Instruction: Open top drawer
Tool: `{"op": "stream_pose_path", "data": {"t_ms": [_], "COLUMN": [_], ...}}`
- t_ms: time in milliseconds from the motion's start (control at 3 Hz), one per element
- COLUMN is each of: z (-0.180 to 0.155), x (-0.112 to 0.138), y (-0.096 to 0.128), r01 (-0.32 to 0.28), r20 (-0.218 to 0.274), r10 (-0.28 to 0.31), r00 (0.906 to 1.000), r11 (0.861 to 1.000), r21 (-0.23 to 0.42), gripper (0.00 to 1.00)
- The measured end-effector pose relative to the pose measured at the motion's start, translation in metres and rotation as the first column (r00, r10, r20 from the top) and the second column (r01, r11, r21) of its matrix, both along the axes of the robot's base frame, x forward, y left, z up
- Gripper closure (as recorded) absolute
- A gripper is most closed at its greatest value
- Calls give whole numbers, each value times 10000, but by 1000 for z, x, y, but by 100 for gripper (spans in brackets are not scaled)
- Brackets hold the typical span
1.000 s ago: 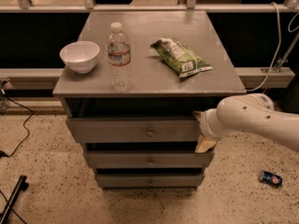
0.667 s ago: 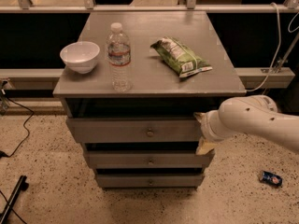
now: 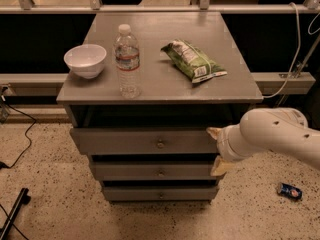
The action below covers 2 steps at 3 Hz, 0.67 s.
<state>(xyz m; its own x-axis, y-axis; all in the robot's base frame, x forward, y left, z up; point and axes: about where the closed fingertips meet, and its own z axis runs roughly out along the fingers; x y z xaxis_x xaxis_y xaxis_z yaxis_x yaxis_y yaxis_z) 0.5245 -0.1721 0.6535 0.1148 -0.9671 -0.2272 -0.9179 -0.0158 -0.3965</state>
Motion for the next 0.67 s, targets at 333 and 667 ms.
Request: {"op": "stream_pose_path", "data": {"t_ms": [333, 667], "z": [7, 21], "x": [-25, -35], "y": [11, 16], "r01": [-287, -438], "r20": [-242, -62], "r10": [289, 438], "r00": [9993, 9990], "r11": [9995, 9990], "r21": [100, -35], "gripper": [21, 20]}}
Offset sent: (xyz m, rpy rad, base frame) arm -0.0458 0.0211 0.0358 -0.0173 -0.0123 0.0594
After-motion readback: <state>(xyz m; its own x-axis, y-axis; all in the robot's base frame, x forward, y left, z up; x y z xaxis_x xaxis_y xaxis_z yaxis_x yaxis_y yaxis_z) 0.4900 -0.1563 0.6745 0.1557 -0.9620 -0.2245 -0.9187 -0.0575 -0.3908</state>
